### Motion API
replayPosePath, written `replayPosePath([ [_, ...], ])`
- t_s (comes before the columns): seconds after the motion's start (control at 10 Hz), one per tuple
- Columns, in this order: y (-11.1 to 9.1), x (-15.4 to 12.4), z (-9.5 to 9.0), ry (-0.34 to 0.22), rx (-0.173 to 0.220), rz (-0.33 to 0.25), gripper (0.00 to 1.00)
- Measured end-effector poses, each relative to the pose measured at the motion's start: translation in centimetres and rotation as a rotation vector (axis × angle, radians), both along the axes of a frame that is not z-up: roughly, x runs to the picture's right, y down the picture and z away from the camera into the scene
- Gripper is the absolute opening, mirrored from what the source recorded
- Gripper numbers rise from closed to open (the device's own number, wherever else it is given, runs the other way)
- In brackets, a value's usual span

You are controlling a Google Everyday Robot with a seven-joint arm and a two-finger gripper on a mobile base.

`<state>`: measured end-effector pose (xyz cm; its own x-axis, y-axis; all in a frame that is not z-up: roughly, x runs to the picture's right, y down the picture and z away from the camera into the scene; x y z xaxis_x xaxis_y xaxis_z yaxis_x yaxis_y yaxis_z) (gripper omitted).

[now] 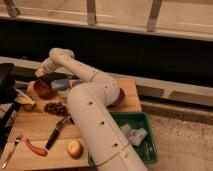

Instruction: Wipe red bowl with eraser

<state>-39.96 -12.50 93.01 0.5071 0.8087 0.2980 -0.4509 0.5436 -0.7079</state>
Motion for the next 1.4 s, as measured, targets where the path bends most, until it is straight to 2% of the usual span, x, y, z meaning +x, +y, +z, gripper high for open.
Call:
replayPosePath([
  [0.4, 0.3, -3.4, 0.6, -0.061, -0.004, -0.018, 0.0],
  [0.8, 1.2, -4.8, 0.1, -0.097, -0.014, -0.03, 0.0],
  [1.1, 2.7, -3.6, -1.5, -0.099, -0.027, -0.029, 0.0],
  [1.4, 2.9, -1.9, -2.5, -0.067, -0.035, -0.02, 0.0],
])
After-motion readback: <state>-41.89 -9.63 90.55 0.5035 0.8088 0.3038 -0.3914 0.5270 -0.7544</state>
